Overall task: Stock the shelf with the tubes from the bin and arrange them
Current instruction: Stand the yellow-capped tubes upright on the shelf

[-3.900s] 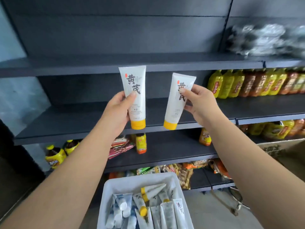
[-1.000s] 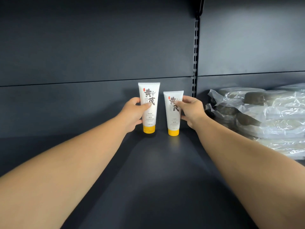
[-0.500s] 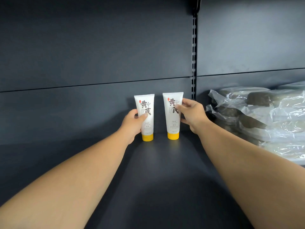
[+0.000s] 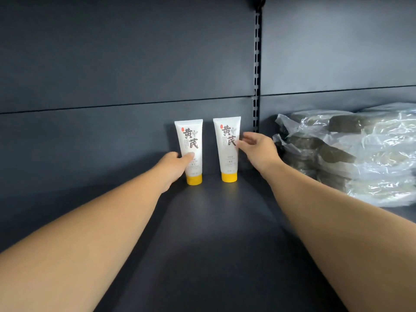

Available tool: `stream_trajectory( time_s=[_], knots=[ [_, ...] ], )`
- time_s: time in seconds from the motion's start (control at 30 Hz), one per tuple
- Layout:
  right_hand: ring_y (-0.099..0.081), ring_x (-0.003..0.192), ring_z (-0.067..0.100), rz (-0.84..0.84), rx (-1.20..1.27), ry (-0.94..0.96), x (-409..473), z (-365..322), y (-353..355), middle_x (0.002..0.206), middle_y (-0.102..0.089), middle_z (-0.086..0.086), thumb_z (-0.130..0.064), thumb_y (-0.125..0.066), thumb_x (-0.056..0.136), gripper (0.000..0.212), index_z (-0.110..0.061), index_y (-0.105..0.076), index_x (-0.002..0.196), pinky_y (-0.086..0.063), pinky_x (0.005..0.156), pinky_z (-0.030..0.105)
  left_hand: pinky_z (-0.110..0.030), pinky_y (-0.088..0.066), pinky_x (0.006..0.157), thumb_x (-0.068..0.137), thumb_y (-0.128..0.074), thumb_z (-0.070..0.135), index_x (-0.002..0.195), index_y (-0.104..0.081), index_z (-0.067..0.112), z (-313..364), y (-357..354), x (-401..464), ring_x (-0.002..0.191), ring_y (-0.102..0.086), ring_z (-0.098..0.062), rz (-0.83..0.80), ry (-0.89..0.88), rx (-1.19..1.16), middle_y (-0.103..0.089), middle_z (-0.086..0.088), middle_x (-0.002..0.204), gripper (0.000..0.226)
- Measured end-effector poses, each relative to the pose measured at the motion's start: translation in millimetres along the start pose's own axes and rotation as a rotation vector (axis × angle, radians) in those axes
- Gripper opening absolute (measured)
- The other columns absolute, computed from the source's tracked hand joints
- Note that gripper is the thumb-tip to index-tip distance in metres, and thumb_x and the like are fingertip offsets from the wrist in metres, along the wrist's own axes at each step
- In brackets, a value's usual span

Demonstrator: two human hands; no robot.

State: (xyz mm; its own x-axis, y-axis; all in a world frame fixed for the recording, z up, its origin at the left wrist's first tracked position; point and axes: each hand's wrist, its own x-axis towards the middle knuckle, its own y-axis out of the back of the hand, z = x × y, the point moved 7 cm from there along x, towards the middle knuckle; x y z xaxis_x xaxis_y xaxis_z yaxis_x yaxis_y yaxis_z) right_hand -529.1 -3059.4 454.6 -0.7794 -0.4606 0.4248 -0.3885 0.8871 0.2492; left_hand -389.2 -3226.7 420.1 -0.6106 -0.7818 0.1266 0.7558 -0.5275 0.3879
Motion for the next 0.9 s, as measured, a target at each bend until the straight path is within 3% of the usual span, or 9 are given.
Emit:
stream_trajectory(
  time_s=[0.07,0.2,0.33,0.43,0.7,0.9],
  knots=[
    [-0.054,0.11,0.022,0.0,-0.34,0.078,-8,-14,6,0.122,-0.061,0.01,-0.021,-0.056,0.091,0.033,-0.004,-0.058,0.119,-0.04,0.089,0.028,-0.035,-0.037,0.102,0.092,-0.051,0.03,0.132,-0.046,0.006,7,15,-6,0.12,-0.048,-0.026,0.035,-0.062,0.217,-0.05,-0.009,0.135,0.046],
    [-0.051,0.112,0.029,-0.152,-0.827,0.215,-42,-37,2,0.124,-0.054,0.014,-0.027,-0.05,0.093,0.034,-0.007,-0.055,0.119,-0.038,0.083,0.03,-0.029,-0.039,0.089,0.094,-0.043,0.027,0.114,-0.057,0.022,30,50,-43,0.111,-0.051,-0.024,0.103,-0.221,0.757,-0.057,0.0,0.119,0.025],
    [-0.053,0.11,0.032,-0.194,-1.024,0.338,-90,-66,2,0.123,-0.055,0.013,-0.029,-0.045,0.094,0.033,-0.008,-0.054,0.118,-0.043,0.086,0.034,-0.029,-0.039,0.075,0.095,-0.035,0.03,0.114,-0.056,0.022,49,68,-98,0.108,-0.052,-0.024,0.134,-0.307,1.048,-0.058,0.0,0.119,0.029],
    [-0.054,0.108,0.031,-0.186,-1.063,0.401,-133,-90,7,0.118,-0.058,0.012,-0.032,-0.044,0.095,0.033,-0.009,-0.056,0.115,-0.046,0.085,0.036,-0.029,-0.035,0.074,0.096,-0.032,0.03,0.112,-0.057,0.019,66,67,-150,0.11,-0.05,-0.026,0.157,-0.458,1.234,-0.057,-0.003,0.117,0.032],
    [-0.054,0.105,0.028,-0.109,-0.91,0.563,-274,-129,60,0.109,-0.063,0.009,-0.035,-0.043,0.095,0.031,-0.013,-0.062,0.107,-0.046,0.08,0.035,-0.031,-0.041,0.077,0.095,-0.033,0.031,0.103,-0.06,0.018,79,72,-323,0.102,-0.051,-0.024,0.23,-0.655,1.136,-0.063,-0.001,0.1,0.031],
    [-0.052,0.107,0.024,-0.157,-0.765,0.565,-368,-140,88,0.111,-0.063,0.005,-0.035,-0.044,0.095,0.031,-0.014,-0.063,0.108,-0.041,0.084,0.031,-0.028,-0.035,0.069,0.095,-0.037,0.03,0.087,-0.056,0.017,53,76,-433,0.092,-0.049,-0.021,0.208,-0.639,1.016,-0.058,0.002,0.08,0.025]
  ],
)
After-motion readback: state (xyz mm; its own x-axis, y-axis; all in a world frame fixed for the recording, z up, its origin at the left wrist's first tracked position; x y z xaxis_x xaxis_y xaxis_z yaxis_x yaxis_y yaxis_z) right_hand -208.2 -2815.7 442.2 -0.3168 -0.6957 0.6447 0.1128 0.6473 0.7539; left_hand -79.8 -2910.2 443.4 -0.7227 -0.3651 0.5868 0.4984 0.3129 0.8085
